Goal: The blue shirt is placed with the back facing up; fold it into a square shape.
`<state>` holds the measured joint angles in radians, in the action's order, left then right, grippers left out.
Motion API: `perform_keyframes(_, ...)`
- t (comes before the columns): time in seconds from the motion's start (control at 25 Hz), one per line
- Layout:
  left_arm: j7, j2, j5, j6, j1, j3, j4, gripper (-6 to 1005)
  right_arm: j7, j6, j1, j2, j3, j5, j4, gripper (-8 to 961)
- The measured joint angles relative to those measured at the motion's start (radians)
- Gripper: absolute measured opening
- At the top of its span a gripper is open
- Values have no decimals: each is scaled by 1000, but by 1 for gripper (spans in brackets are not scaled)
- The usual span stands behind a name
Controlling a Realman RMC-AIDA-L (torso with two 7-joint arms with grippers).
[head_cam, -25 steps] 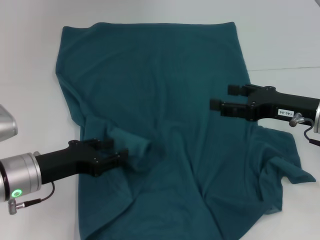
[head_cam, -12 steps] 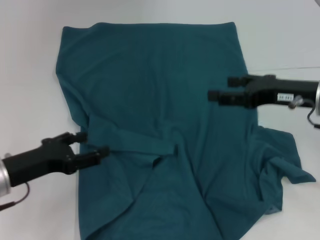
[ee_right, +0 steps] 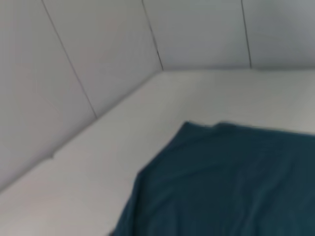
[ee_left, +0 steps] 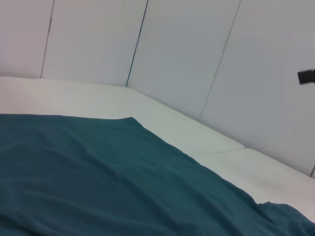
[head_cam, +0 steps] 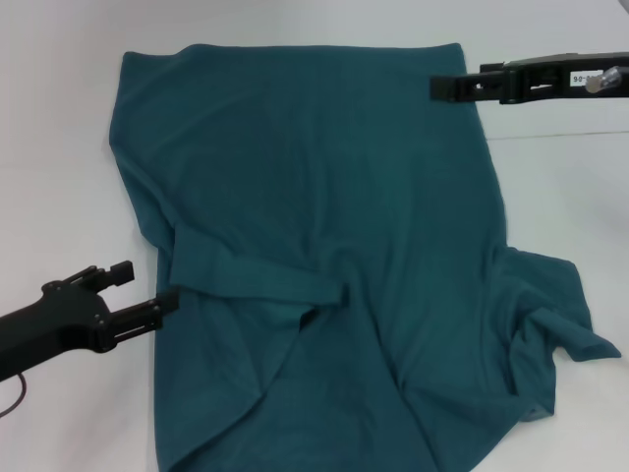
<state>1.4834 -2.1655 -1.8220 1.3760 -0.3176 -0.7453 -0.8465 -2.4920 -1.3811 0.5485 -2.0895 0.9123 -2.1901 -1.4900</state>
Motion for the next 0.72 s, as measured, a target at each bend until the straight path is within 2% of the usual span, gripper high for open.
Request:
perform_keyframes(0.2,4,0,13,1,11,6,8,873,-37,-58,37,-3,17,-168,0,917)
perform_keyframes(0.56,9,2,45,17,10,9,10,873,-169,-134,46,-8,155,-527,-5,917)
perform_keyframes(0.72,15,5,46,16,7,9,11,874,-218,-161,40,-9,210,-583,-6,916)
